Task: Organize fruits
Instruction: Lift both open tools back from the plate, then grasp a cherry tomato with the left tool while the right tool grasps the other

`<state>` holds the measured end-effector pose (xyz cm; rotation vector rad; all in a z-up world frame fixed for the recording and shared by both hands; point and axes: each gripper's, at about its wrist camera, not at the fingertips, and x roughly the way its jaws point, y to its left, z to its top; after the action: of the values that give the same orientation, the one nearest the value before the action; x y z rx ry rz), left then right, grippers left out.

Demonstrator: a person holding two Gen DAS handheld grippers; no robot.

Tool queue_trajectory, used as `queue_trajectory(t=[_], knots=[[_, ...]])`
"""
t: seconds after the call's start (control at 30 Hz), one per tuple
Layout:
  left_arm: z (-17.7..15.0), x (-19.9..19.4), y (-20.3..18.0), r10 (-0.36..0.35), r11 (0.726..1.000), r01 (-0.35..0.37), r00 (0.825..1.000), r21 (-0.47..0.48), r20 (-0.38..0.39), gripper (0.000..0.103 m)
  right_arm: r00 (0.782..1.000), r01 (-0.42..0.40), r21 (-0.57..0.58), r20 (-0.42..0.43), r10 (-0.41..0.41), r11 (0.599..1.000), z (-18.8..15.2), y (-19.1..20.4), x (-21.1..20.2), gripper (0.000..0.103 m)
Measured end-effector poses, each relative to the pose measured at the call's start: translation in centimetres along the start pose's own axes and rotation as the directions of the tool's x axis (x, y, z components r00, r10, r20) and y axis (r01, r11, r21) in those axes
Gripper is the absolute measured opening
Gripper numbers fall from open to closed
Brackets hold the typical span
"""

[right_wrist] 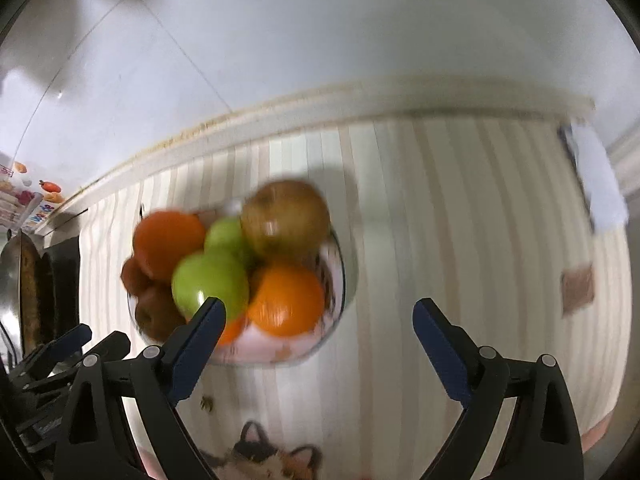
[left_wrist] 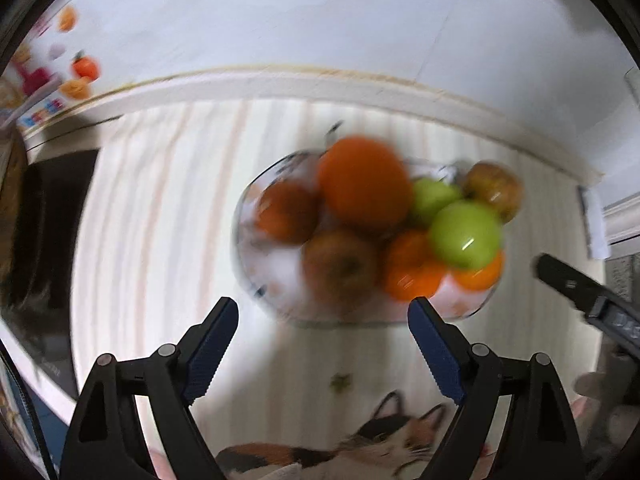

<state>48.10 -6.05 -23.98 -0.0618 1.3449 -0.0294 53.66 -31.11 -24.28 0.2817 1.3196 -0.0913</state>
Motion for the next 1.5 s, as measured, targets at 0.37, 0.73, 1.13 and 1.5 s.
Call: queue_trajectory(t=[0.37, 0.73, 1.13, 1.5], knots=[[-6.0, -8.9, 1.3, 0.036, 0.999, -0.042, 0.985, 0.03, 0.169, 0.087, 0.977, 0.07, -0.05, 0.204, -0.059, 0.996, -7.8, 2.8, -10.4, 0.097], [-11.0, -17.5, 0.5, -0.022, 0.997, 0.0, 0.962, 0.079, 0.273, 0.087, 0.942, 0.059, -0.117, 0.334, -0.017, 0.991, -14.8, 5.7, -20.4, 0.097], [-14.3, -22.4, 1.1, -0.03, 0.995, -0.005, 0.939, 0.102, 0.343, 0.087, 0.908, 0.065, -0.134, 0.42, -0.003, 0.989, -20.5, 6.8, -26.8, 0.097], [-15.4, -23.4, 0.9, -0.046, 0.993, 0.004, 0.932, 0.116, 0.359, 0.087, 0.892, 0.057, -0.129, 0.453, 0.008, 0.99, -21.9, 7.3, -28.8, 0.097]])
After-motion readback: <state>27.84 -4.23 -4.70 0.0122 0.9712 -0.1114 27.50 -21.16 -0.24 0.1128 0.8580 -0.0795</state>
